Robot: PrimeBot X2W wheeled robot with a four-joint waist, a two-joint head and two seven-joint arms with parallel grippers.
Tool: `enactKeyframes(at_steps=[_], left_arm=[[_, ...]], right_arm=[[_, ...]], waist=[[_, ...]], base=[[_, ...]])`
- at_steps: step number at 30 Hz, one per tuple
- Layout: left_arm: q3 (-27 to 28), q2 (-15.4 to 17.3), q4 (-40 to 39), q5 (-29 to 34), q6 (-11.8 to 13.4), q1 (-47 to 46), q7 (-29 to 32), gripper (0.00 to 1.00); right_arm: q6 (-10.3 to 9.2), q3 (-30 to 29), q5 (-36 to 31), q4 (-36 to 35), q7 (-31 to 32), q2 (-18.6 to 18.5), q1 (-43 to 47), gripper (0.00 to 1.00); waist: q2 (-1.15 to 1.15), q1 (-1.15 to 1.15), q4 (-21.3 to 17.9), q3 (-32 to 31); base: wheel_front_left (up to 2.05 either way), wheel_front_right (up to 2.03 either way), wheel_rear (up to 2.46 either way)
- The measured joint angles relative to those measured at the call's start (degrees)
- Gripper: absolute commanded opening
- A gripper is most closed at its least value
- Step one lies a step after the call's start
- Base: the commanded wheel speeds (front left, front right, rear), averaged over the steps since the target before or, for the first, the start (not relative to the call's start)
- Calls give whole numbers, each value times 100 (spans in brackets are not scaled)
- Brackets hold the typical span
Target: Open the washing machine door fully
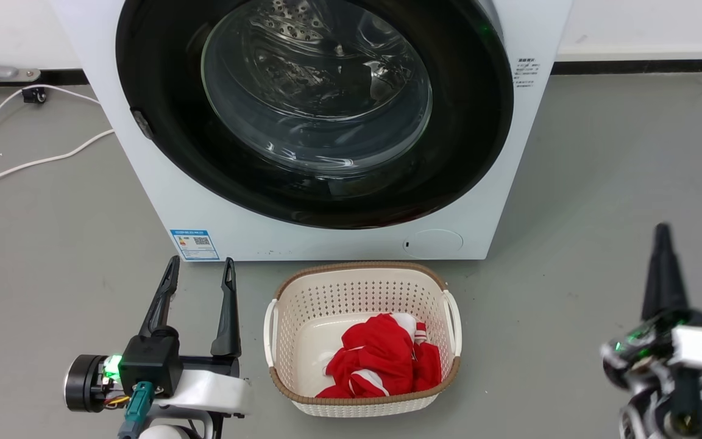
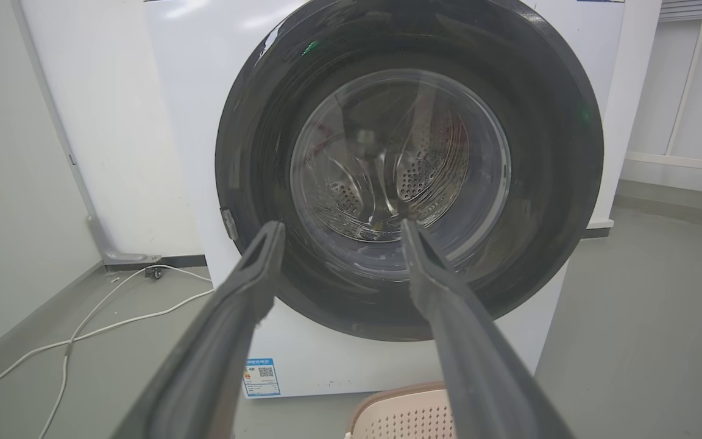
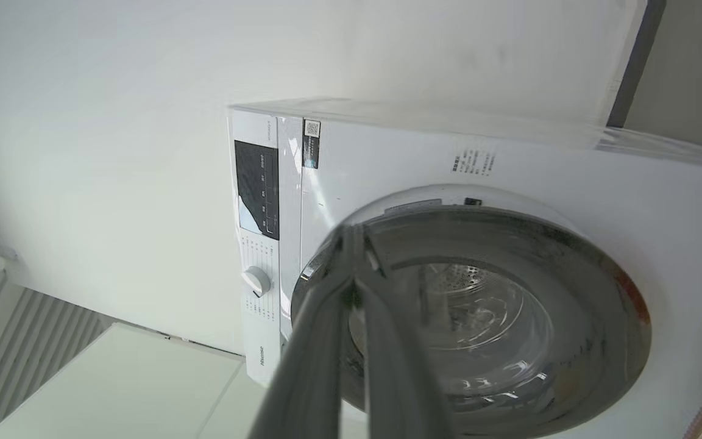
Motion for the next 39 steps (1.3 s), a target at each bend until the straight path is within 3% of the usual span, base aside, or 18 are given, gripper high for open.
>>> enactKeyframes(at_steps=[5,11,17,22,32,39], left_arm=[[32,-11,-14,9,0,-7,0,100],[52,-15,-67,43,-16,-154,0,100],[30,-14,-119,96,-68,-438,0,100],[-34,-14,-205,138,-73,-719,0,100],[-196,-24,-327,144,-32,-1176,0,100],[-247,-30,-345,136,35,-1337,0,100]], right_arm=[[0,-430,966,188,124,-92,-677,0],[0,-502,1615,1245,538,-665,-2080,0],[0,152,1771,2825,1166,-1426,-3872,0],[0,859,1723,4092,1869,-1750,-5325,0],[0,2209,1193,6270,3453,-1714,-7538,0],[0,2698,812,6985,3935,-1416,-8329,0]], waist=[[0,0,-38,85],[0,0,-79,300],[0,0,-30,625],[0,0,54,963],[0,1,221,1664],[0,1,289,2064]], base=[[0,0,0],[0,0,0],[0,0,0],[0,0,0],[0,0,0],[0,0,0]])
